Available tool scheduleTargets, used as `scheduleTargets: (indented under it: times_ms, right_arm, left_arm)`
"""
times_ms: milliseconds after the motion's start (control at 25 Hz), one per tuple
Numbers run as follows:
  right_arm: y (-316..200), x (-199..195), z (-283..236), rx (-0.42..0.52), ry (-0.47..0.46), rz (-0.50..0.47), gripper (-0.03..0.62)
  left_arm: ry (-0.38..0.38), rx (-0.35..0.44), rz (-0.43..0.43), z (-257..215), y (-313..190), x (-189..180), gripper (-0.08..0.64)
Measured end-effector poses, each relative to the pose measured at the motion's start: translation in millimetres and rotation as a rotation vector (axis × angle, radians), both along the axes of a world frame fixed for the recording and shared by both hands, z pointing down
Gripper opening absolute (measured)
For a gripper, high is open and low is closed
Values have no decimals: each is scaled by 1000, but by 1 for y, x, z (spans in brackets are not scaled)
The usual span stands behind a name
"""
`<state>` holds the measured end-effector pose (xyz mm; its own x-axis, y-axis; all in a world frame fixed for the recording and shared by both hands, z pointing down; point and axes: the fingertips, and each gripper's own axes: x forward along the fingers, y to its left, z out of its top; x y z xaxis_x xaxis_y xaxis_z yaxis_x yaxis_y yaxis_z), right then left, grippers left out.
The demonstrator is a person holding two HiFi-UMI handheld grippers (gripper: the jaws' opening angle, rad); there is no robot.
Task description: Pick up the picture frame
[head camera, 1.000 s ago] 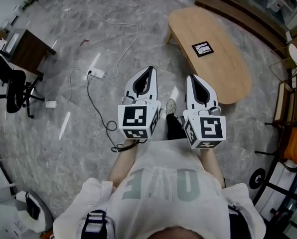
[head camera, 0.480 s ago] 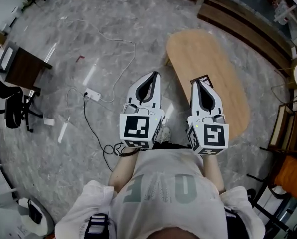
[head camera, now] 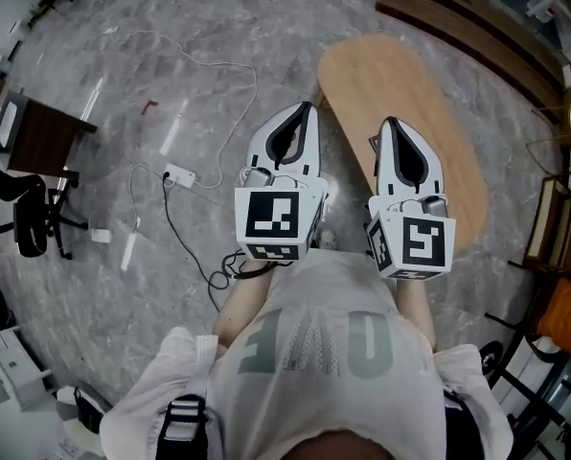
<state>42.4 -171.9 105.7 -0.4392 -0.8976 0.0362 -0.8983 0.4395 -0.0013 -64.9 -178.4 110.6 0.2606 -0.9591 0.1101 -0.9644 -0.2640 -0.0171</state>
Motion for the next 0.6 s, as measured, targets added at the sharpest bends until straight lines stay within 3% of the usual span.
scheduleTargets:
  times_ms: [240,600]
  right_arm:
    - [-2,1,-8,17,-4,46,5]
    - [-21,-13,10,-31,-1,35,5]
  left_arm:
    - [-5,27,39,-12,-12,-2,-2]
    - [-32,-20,62,11,-33,-12,-2]
